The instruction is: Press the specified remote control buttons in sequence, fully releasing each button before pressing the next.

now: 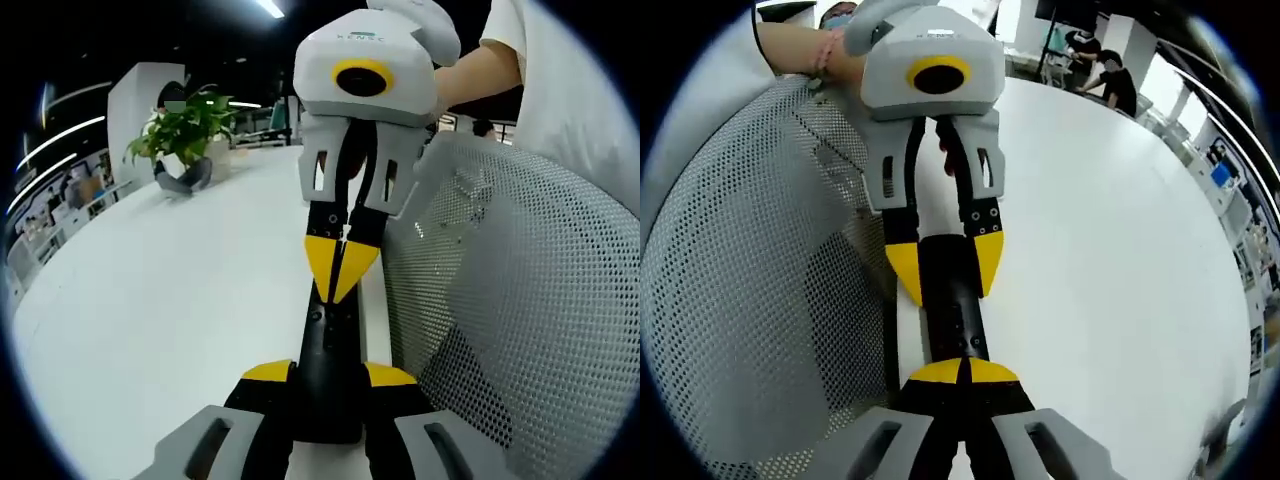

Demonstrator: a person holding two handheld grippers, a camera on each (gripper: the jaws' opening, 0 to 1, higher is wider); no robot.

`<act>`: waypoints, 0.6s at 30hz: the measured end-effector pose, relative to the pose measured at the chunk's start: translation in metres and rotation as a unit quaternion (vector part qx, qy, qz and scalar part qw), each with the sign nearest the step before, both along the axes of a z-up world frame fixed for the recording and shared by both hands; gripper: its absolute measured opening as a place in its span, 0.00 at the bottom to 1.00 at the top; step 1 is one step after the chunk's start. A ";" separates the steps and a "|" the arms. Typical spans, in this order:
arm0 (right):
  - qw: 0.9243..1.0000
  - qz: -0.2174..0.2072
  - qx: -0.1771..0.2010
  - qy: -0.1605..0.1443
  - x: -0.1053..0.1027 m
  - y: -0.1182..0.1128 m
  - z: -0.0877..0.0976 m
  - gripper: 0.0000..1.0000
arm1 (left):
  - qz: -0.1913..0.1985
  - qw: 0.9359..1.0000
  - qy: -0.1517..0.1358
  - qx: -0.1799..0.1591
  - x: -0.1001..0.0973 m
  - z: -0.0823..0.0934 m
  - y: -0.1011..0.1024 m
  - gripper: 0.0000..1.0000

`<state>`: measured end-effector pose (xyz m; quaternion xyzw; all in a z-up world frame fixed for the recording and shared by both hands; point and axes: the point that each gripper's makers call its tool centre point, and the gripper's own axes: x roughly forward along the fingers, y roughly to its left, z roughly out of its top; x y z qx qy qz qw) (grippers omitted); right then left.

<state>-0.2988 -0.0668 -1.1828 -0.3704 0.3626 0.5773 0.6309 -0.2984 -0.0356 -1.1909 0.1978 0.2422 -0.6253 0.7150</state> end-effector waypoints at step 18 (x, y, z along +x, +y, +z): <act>0.999 0.018 -0.021 0.016 0.000 -0.010 -0.001 0.00 | -0.001 1.000 -0.002 0.003 0.002 0.000 -0.001 0.25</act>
